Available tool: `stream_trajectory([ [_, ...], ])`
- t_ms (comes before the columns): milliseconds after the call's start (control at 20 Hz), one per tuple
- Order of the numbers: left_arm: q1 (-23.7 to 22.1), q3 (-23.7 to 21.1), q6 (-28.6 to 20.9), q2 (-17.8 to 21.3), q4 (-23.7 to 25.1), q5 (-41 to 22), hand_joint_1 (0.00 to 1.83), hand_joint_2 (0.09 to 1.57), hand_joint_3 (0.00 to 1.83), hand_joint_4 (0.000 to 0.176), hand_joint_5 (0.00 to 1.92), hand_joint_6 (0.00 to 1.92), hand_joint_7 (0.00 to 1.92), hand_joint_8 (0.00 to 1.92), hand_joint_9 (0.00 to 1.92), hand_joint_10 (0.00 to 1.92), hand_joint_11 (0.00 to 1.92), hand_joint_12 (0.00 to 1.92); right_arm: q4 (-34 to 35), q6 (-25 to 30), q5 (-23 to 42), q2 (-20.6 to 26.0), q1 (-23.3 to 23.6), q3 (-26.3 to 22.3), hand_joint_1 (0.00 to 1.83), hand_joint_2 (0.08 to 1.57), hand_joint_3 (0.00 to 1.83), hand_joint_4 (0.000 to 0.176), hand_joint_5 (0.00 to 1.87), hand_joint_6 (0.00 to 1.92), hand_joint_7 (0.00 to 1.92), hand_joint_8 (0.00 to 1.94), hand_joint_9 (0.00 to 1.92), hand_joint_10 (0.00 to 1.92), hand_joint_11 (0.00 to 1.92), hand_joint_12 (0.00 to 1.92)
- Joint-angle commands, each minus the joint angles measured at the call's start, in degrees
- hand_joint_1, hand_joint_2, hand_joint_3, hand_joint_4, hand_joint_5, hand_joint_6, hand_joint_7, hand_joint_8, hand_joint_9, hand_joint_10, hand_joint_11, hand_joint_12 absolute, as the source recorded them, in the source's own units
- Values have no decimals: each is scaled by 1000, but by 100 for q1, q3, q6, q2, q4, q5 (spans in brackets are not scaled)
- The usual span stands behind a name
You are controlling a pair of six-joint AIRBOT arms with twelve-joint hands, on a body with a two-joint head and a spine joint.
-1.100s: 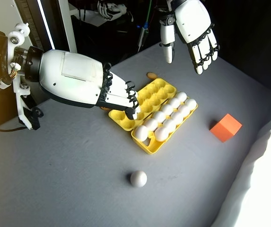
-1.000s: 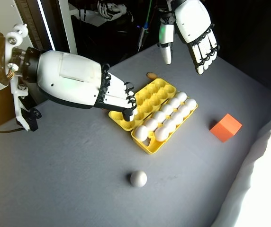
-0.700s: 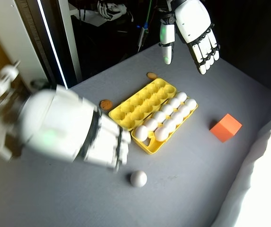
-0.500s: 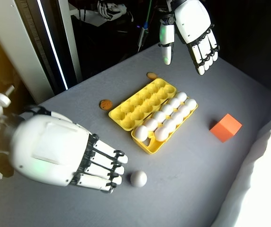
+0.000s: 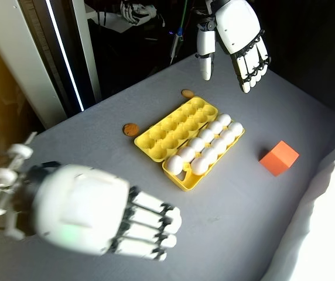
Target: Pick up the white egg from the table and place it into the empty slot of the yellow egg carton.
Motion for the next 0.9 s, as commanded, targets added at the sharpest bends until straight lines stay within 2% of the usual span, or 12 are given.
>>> stream_trajectory([
  [0,-68,-7,3,37,512,65,0,1269,1,0,223,4,286,4,280,8,0,579,203,30,389,22,159,111,1078,1015,0,0,367,33,389,32,337,67,0,962],
  [100,-67,-7,3,37,512,65,0,1279,4,0,209,8,274,7,270,3,0,521,398,30,171,-185,363,283,1091,1039,3,0,430,43,446,39,392,97,0,1122],
  [300,-67,-7,3,37,512,65,0,1287,4,0,192,0,259,0,247,0,0,534,517,29,-39,-603,563,675,1062,1024,0,0,497,59,511,53,433,125,0,1179],
  [450,-68,-7,3,37,512,66,0,1293,2,0,228,7,302,10,293,13,0,684,626,29,-270,-868,625,933,1066,1022,0,0,535,54,545,48,455,167,0,1297],
  [500,-68,-7,3,37,512,66,0,1290,0,0,198,3,279,6,277,4,0,643,643,28,-300,-959,625,1019,1092,1019,0,0,539,53,548,47,460,175,0,1303],
  [600,-68,-7,3,37,512,67,0,1280,0,0,238,8,323,11,323,12,0,769,679,28,-284,-1093,623,1161,1120,1028,1,0,542,47,562,46,472,194,0,1325],
  [750,-68,-7,4,37,512,68,0,1289,2,0,211,3,290,3,296,3,0,739,684,27,-259,-1315,610,1382,1106,1046,0,0,549,10,580,14,365,432,0,1334],
  [800,-68,-7,4,37,512,68,0,1293,2,0,196,1,276,2,281,1,0,709,684,23,-263,-1379,585,1445,1105,1035,0,0,567,15,599,19,368,468,0,1352],
  [850,-68,-7,4,37,512,68,0,1294,1,0,221,7,306,10,307,10,0,767,684,19,-268,-1430,565,1499,1110,1031,0,0,573,16,607,21,372,479,0,1358],
])
